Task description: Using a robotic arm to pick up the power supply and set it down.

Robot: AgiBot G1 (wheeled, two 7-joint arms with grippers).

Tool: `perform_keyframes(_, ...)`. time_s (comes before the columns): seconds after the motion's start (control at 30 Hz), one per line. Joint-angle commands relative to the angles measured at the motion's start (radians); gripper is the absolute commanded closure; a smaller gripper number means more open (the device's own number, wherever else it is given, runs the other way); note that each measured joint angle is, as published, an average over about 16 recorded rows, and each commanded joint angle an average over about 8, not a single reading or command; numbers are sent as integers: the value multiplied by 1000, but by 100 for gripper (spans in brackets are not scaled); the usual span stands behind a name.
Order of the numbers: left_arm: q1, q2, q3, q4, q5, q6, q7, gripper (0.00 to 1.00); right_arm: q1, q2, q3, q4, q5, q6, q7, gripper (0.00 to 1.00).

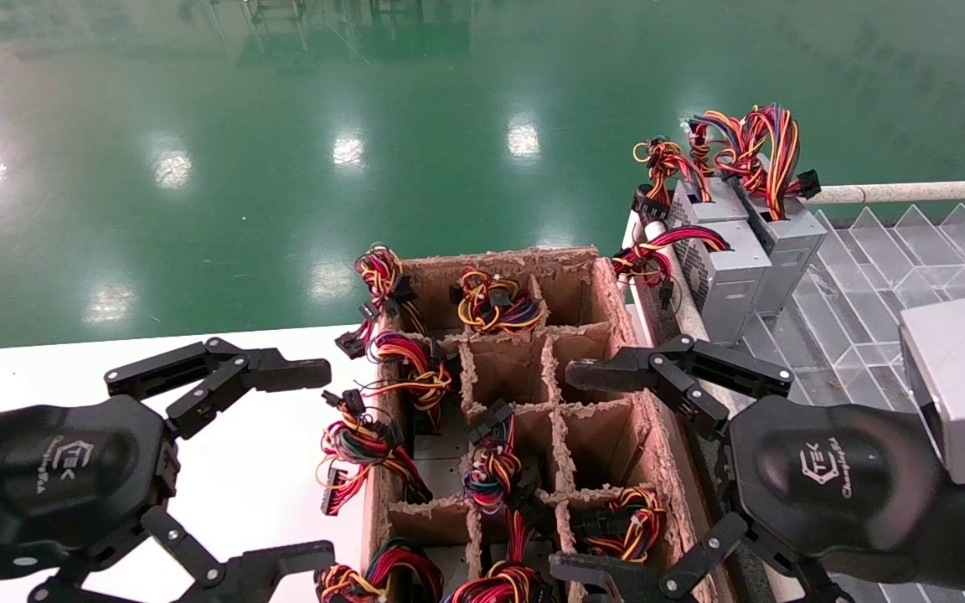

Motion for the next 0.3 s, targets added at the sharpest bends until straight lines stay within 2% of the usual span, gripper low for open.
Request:
perform_keyframes(0.03,0,0,0,0,0,0,0,0,0,0,0,0,0,0,0,0)
perform_keyframes(0.3,0,0,0,0,0,0,0,0,0,0,0,0,0,0,0,0)
